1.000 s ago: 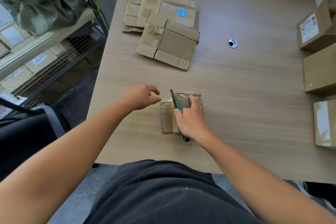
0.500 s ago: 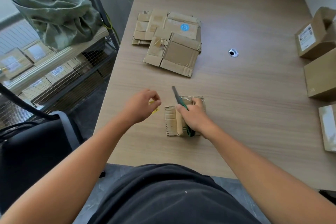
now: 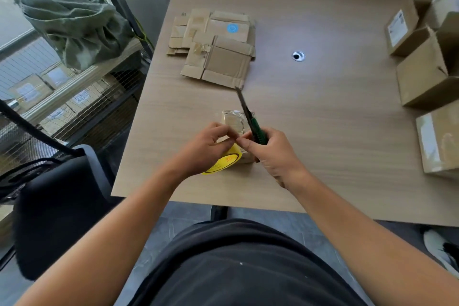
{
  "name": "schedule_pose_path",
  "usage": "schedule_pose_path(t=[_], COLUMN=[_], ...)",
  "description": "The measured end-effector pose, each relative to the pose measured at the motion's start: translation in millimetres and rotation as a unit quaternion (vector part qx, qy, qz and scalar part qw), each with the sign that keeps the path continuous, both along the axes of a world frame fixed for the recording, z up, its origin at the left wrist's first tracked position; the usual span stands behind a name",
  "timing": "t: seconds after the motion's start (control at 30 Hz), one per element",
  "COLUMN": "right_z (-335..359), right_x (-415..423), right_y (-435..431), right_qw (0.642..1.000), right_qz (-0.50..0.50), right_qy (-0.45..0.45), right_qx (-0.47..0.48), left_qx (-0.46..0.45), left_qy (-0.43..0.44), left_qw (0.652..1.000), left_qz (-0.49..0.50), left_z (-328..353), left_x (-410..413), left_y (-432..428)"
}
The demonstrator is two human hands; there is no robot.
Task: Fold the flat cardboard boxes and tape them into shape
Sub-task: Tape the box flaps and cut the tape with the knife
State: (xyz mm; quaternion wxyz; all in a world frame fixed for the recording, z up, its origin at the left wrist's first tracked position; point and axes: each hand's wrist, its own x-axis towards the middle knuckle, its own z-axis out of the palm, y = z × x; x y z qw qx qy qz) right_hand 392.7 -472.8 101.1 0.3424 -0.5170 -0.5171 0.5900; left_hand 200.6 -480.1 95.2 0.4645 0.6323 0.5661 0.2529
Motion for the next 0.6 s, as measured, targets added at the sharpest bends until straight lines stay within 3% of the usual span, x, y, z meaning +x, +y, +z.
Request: schedule_pose_path(t=[0.13,0.2,0.33,0.43,0.5,0.6], right_z=[-8.2,-11.2,-17.1,-19.9,-21.7,-30.5], right_x=[24.9,33.7,51.8,66.9,75.0,84.9], right_y=[-15.0,-19.8,-22.4,-26.0,-25.1,-12.9], right_qw=[0.992,0.991,1.000,0.997,0.990,0.975], right_qz=[0.046,0.057,0.008,0.006,-0.037,-0.116], right_qy=[-0.105,-0.109,0.008,0.066,0.111,0.144], right_qx=[0.053,0.059,-0.007,-0.045,-0.083,-0.120], left_qx=[0.003,-0.021,-0.097,-0.100,-0.082,-0.065], left_qy=[0.037,0.029,-0.057,-0.123,-0.071,0.107], left_qw=[0.999,0.999,0.990,0.983,0.992,0.992], left_qz=[0.002,0.023,0.088,0.097,0.065,0.034], left_z=[-2.0,1.2,10.7,33.1,51.2,66.8], left_x=[25.9,38.3,52.6,42.0,26.8,-1.8], left_y=[-25.4,-42.7,-79.9,-86.9,-78.1,-53.6])
